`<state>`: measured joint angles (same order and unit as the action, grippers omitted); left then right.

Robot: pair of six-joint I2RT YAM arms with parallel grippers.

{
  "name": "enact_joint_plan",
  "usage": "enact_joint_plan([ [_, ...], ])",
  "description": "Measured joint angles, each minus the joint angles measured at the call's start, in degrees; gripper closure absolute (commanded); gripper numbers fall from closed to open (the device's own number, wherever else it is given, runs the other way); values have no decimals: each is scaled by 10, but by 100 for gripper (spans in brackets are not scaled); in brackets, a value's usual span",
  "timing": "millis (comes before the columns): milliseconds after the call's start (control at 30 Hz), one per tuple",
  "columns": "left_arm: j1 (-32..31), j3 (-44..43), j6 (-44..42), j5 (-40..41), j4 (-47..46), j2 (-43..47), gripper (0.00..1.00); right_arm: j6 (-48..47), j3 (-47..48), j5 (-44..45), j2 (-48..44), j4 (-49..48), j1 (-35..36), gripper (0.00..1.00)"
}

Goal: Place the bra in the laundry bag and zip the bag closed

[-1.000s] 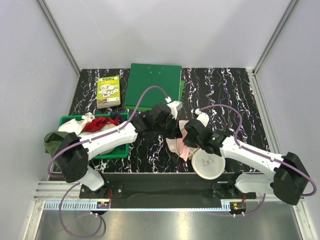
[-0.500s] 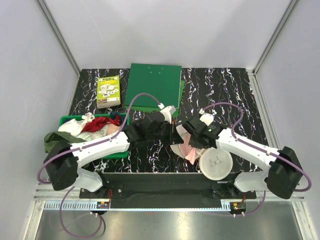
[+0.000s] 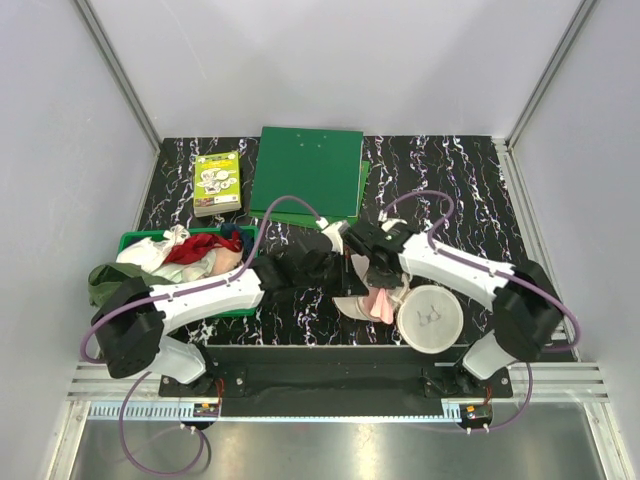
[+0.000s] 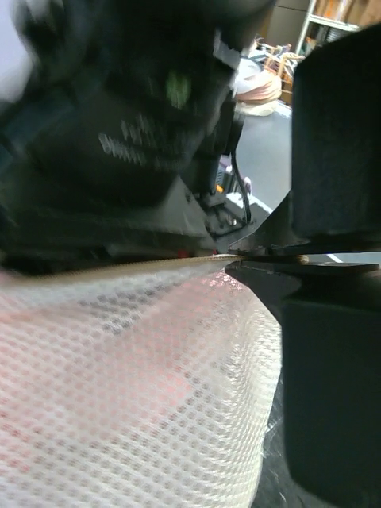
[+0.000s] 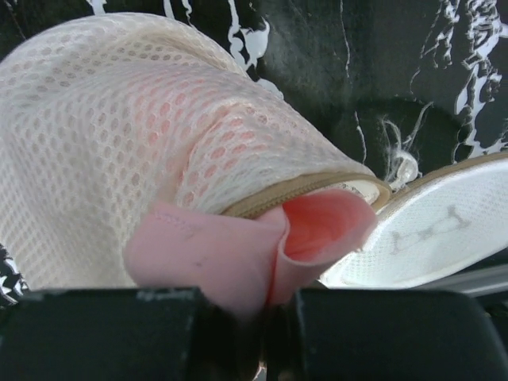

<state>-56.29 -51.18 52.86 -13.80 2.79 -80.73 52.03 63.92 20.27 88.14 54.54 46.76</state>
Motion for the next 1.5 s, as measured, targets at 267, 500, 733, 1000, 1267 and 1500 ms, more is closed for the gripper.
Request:
enact_joint_plan([
  [267, 18, 23, 33, 14, -25, 1, 100, -8, 97, 64, 69, 94, 4, 95],
  [500, 25, 39, 47, 25, -32, 2, 100, -28, 101, 53, 89, 73, 6, 62],
  [733, 49, 70, 57, 24, -54, 3, 100, -57, 98, 9, 86, 14, 6, 32],
  [1000, 61, 71, 56, 22, -57, 3, 100, -71, 90, -44, 20, -14, 3, 25],
  [1267, 64, 71, 50, 20, -55, 3, 100, -79, 68, -90, -92, -27, 3, 18],
  [1500, 64, 70, 37, 21, -42, 4, 100, -87, 28, -94, -151, -50, -27, 55],
])
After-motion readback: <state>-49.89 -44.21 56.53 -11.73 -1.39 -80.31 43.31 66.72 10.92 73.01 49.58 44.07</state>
